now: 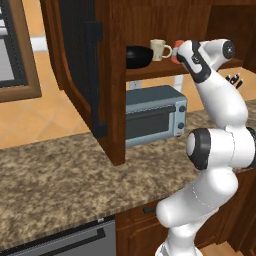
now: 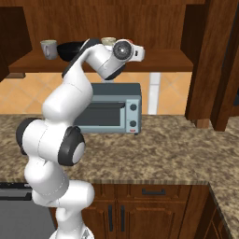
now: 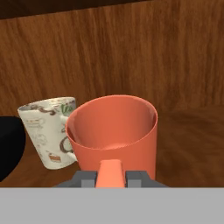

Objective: Gather all objects into one cabinet and sort the glasses and bowls to opposite sides.

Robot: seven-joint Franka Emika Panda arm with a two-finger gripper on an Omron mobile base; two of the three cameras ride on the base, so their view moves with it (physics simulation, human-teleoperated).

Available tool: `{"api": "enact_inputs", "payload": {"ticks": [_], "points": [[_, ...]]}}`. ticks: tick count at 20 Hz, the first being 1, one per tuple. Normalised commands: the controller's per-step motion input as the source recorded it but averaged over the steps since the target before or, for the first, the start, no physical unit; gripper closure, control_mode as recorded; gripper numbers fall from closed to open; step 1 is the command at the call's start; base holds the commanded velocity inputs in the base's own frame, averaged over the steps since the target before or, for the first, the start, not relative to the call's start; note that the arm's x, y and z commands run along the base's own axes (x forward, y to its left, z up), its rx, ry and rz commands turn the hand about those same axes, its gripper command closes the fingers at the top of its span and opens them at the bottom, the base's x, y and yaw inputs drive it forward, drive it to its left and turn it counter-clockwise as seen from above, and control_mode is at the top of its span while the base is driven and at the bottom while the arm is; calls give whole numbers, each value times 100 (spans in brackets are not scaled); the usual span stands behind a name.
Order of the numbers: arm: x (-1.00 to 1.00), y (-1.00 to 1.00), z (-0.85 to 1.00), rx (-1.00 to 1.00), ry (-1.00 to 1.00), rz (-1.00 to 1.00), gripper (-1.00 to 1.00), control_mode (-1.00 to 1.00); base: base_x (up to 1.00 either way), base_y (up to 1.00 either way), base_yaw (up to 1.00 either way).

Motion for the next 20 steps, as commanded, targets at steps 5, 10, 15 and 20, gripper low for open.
{"api": "enact_inputs", "payload": {"ticks": [5,10,15,20], "points": [[3,16,-17,12,0,1,-100,-100,0,0,0],[-12,0,8,0,-3,0,-100,-100,0,0,0],[-59,0,35,-3,-10,4,-100,-100,0,0,0],[-99,14,16,-9,-8,8,-100,-100,0,0,0]]}}
